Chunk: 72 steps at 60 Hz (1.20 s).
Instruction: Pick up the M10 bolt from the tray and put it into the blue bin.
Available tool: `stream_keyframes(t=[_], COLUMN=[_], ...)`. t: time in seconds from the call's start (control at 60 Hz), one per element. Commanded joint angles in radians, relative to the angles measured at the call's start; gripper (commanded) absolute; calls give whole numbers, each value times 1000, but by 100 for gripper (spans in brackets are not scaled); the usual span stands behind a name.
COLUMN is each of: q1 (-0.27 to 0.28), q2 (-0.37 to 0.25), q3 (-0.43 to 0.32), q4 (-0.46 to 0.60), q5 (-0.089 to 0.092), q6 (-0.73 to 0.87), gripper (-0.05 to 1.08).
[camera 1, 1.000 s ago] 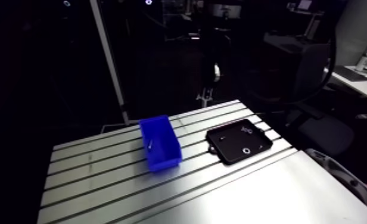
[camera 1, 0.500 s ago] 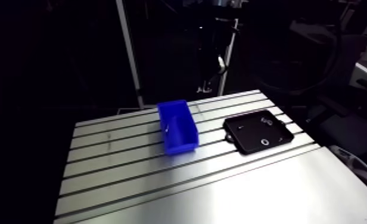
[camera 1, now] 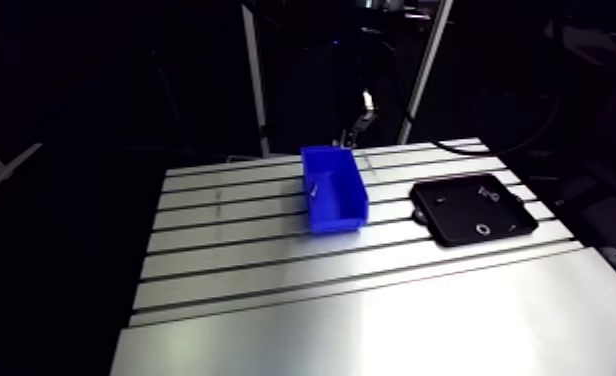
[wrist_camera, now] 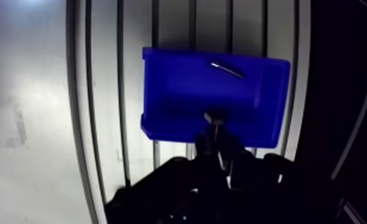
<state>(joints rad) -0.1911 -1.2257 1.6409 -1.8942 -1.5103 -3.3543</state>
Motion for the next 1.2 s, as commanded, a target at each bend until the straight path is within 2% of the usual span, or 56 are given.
stream_keyframes(t=[0.017,0.067,0.167,0.333,0.533,0.767,1.1,1.2], q1=[13,13,27,49,79,85,85,85], q2=[43,50,74,110,134,174,192,202], q3=[16,18,17,18,24,29,47,47], q4=[-54,-66,-94,-104,-129,-141,-189,-191], q5=[-23,-29,-55,-86,-93,-119,-126,-142], q6=[45,55,65,111,128,136,144,146], gripper=[105,105,105,105,105,104,104,103])
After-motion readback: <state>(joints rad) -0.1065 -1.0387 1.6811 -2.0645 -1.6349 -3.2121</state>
